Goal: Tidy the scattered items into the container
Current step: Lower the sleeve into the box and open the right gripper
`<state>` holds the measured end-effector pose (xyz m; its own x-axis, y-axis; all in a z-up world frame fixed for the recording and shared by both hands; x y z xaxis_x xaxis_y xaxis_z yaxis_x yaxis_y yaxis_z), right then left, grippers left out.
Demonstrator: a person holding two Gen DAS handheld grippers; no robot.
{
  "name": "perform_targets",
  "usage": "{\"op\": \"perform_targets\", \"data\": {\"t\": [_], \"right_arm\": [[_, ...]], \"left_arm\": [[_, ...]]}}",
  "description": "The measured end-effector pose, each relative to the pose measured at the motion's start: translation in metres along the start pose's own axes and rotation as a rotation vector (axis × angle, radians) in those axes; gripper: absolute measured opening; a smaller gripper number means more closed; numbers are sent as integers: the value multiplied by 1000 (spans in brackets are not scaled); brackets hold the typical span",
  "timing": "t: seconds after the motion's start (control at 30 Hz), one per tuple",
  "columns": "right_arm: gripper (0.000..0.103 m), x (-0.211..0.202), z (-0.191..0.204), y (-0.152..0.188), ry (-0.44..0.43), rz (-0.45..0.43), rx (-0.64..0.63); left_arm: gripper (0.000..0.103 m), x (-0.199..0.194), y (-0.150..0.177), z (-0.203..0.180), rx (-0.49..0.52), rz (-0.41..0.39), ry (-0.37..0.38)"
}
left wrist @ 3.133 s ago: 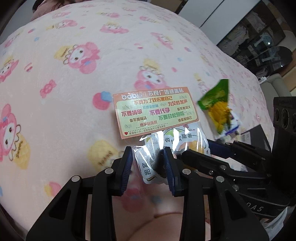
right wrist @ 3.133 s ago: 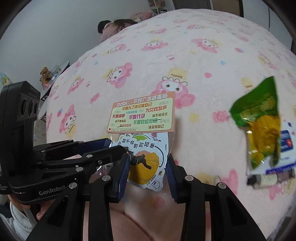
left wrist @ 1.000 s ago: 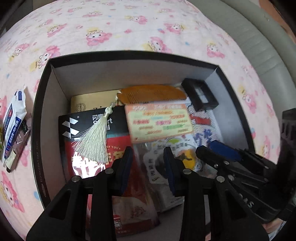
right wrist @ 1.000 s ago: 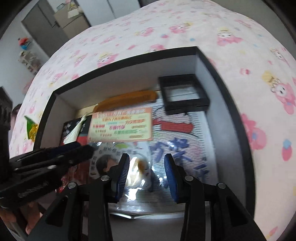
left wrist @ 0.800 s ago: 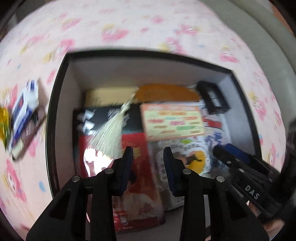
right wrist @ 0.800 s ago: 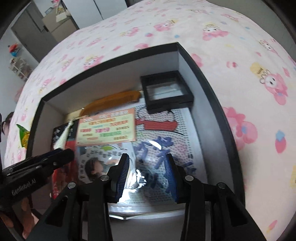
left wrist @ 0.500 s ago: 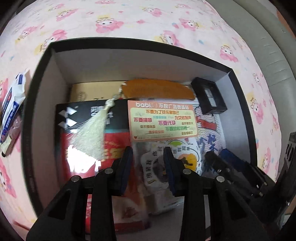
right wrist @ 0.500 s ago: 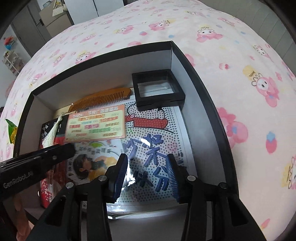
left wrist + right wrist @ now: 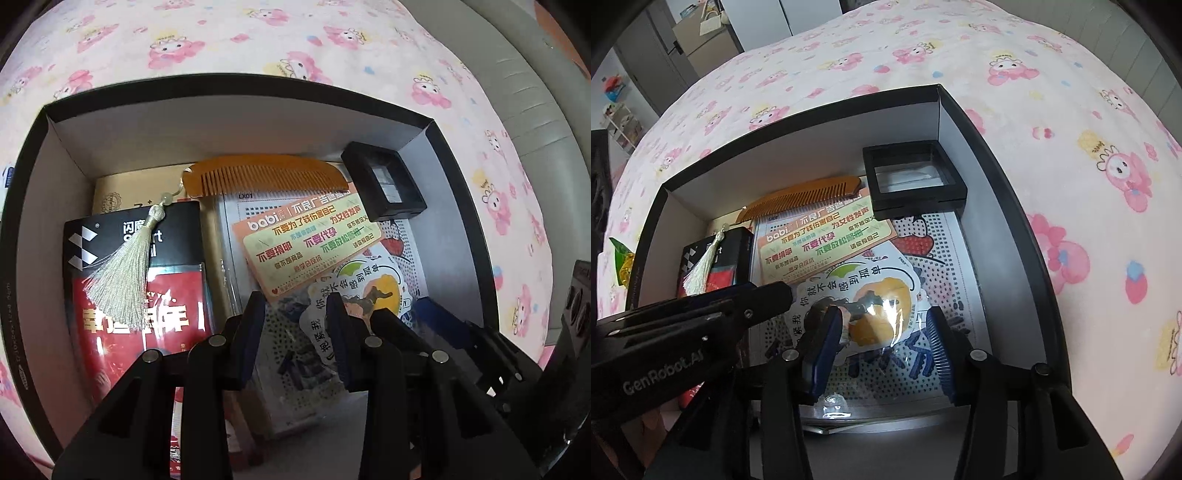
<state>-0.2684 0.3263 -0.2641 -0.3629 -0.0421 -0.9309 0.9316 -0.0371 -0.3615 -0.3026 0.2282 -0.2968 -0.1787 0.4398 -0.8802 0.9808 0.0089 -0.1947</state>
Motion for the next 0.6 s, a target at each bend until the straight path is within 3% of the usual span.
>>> {"op": "perform_targets", "data": {"t": [0.2, 0.33, 0.47, 0.6], "right_arm": [[43, -2, 3, 6, -14, 5, 8], [43, 6, 7, 4, -22, 15, 10], [43, 7, 8, 3, -36, 7, 19], [44, 2, 4, 3, -22, -13, 49]], "left_arm": [[36, 8, -9, -11, 11, 62, 26], [36, 7, -18, -17, 13, 63, 37], [36, -4, -13, -13, 29, 26, 16], [38, -31, -7, -12, 84, -65, -28]]}}
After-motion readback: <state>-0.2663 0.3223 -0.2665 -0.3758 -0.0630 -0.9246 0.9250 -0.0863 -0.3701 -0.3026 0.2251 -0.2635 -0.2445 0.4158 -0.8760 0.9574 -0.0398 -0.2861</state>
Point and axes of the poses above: each gripper's, at about its wrist camera, not at the fingertips, and x roughly the way its jaws point, z to its left, y to its underside, the point moved 9 cm from there along x, roughly the way its jaws point, and after that the axes turned 4 degrees about y, right-handed, at the moved point
